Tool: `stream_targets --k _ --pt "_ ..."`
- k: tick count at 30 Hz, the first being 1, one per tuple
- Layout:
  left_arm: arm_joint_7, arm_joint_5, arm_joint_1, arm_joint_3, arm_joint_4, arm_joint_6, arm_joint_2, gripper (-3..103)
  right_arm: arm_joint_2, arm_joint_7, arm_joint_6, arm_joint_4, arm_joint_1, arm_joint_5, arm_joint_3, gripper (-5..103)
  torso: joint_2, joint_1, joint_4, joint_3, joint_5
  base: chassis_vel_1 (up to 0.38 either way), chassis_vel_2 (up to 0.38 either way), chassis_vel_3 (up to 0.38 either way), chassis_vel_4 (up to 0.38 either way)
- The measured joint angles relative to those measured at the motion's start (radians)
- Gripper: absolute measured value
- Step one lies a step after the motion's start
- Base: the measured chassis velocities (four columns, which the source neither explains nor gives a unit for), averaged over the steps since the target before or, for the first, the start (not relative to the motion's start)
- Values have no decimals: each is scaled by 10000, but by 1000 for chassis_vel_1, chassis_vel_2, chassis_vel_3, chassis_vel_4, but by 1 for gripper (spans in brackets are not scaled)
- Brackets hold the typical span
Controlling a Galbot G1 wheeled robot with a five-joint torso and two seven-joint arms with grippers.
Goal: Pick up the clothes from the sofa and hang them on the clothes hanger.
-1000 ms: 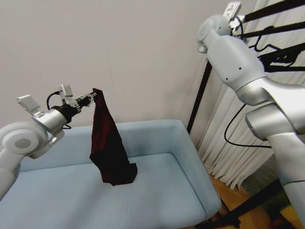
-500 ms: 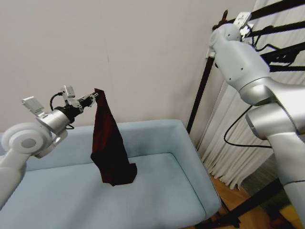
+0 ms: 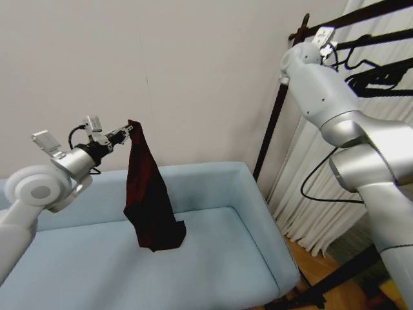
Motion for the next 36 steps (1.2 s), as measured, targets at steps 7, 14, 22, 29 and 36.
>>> stream_targets --k 7,14,22,29,36 --pt "47 -16 -22 7 52 1 15 0 -112 29 15 228 -81 78 -75 41 0 0 -1 0 1 0 0 0 0" --pt "62 -25 -17 -17 61 -4 -10 0 -249 279 14 680 -189 386 -304 14 0 0 0 0 0 0 0 0 0" --pt "62 -28 53 -64 38 -12 -74 0 -444 500 7 1199 -376 530 -478 2 0 0 -1 -1 1 0 0 0 0" --pt "56 -28 95 -77 7 -16 -113 0 -751 651 7 2037 -562 595 -819 2 0 0 0 -1 1 0 0 0 0" --pt "17 11 165 -95 -52 -17 -185 0 -1010 727 1 2696 -618 605 -1216 2 0 1 3 0 0 0 0 0 0"
